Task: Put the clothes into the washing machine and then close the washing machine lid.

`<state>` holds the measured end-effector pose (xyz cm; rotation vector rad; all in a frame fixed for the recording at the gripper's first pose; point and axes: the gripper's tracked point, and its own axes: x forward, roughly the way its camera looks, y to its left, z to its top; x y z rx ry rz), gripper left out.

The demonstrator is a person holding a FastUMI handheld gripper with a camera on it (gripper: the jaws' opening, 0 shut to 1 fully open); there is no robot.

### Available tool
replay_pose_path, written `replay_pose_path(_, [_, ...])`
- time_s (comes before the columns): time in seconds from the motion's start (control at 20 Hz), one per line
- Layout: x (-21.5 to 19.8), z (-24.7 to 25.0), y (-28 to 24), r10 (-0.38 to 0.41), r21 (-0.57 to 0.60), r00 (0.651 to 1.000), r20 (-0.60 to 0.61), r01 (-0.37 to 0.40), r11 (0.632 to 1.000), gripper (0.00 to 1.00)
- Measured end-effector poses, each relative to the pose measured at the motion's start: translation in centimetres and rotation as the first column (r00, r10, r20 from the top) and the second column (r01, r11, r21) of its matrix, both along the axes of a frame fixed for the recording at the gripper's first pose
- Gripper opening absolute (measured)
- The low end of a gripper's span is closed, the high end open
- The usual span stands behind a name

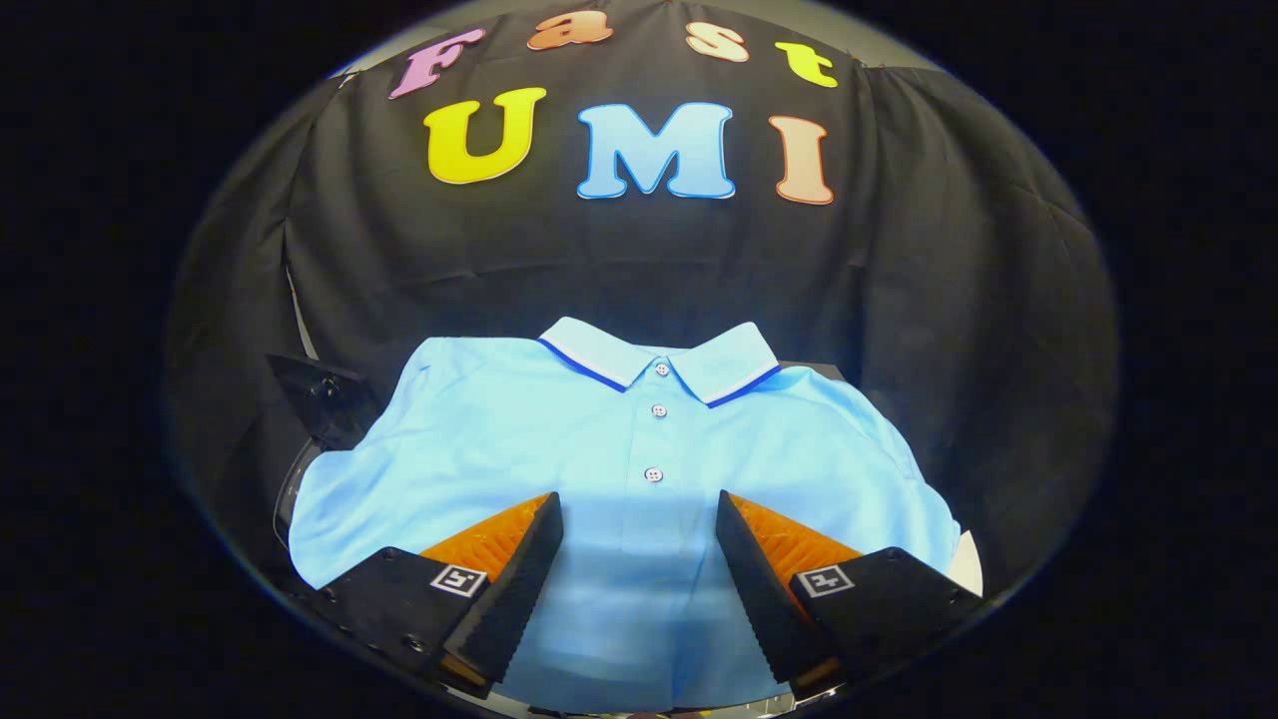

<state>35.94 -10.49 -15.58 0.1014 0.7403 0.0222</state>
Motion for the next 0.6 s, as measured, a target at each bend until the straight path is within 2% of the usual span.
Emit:
replay_pose_path(0.25, [0.22,-0.05,0.3,0.034,0.02,0.999,-0.03,-0.034,0.999,0.97])
replay_pose_path(0.6, [0.31,-0.11,0.19,0.029,0.025,0.996,-0.083,-0.027,0.999,0.95])
